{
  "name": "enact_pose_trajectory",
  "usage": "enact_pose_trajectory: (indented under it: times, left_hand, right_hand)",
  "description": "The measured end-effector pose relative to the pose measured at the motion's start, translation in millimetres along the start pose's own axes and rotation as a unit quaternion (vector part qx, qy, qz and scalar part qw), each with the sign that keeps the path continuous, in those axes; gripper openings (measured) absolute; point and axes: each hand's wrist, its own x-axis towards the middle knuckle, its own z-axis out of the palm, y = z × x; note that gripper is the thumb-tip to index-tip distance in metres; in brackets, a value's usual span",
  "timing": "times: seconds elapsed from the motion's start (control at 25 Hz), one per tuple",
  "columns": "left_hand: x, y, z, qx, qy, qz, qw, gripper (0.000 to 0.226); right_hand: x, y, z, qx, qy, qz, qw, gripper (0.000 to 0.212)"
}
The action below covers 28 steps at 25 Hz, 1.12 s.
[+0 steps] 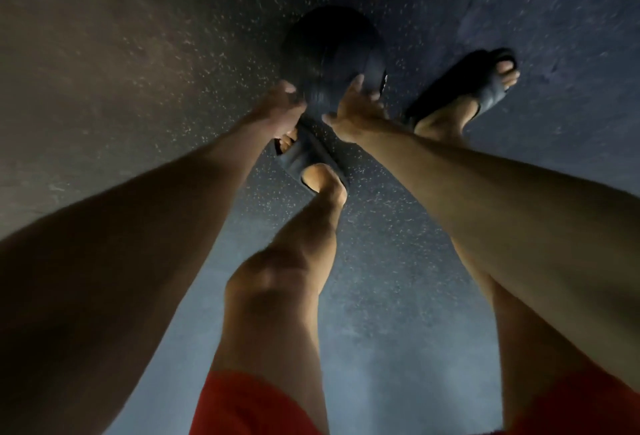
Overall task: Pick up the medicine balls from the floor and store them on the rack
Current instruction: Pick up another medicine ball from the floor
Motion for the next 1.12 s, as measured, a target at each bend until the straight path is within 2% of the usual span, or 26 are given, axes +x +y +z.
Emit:
enact_pose_trajectory:
  times: [0.12, 0.2, 0.28, 0.36, 0.48, 0.6, 0.72, 0.88, 0.92, 1.0, 1.12]
  left_hand:
    - [36.4, -17.3, 8.5, -0.087, 0.024, -0.046, 0.995, 0.060]
    - [53.3, -23.3, 12.8, -0.118, 0.020, -0.059, 0.991, 0.061]
    - [66.8, -22.6, 22.4, -0.100, 0.017, -0.049, 0.994, 0.061]
    - [75.2, -11.2, 31.2, -0.067, 0.022, -0.012, 0.997, 0.069]
    - [80.8, 29.6, 41.4, -0.056, 0.014, 0.045, 0.997, 0.083]
    - [88.5, 74.2, 46.8, -0.054, 0.040, 0.078, 0.995, 0.092]
    - [91.5, 108.4, 46.1, -0.037, 0.089, 0.092, 0.991, 0.084]
    - [100.0, 153.4, 50.5, -0.027, 0.149, 0.111, 0.982, 0.076]
    - [103.8, 172.4, 57.0, -0.025, 0.171, 0.125, 0.977, 0.078]
    - [113.0, 217.7, 76.2, -0.029, 0.227, 0.151, 0.962, 0.088]
    - [119.8, 288.6, 101.9, 0.038, 0.305, 0.126, 0.943, 0.093]
  right_hand:
    - [23.9, -6.8, 29.5, 0.037, 0.054, 0.028, 0.997, 0.124]
    - [43.2, -2.5, 27.4, 0.082, 0.097, 0.057, 0.990, 0.126]
    - [66.2, 16.6, 4.8, 0.134, 0.122, 0.073, 0.981, 0.118]
    - [87.6, 44.6, -30.5, 0.156, 0.131, 0.049, 0.978, 0.110]
    - [114.7, 82.8, -73.4, 0.211, 0.095, 0.003, 0.973, 0.103]
    - [134.7, 98.1, -101.0, 0.293, 0.093, -0.014, 0.951, 0.094]
    - [144.0, 105.6, -123.5, 0.350, 0.108, -0.019, 0.930, 0.075]
    - [127.7, 128.0, -122.7, 0.310, 0.194, -0.076, 0.928, 0.057]
    - [119.7, 135.0, -118.1, 0.303, 0.210, -0.106, 0.924, 0.060]
    - [105.8, 143.2, -107.6, 0.287, 0.210, -0.131, 0.926, 0.080]
    - [107.4, 139.0, -102.0, 0.269, 0.211, -0.099, 0.935, 0.112]
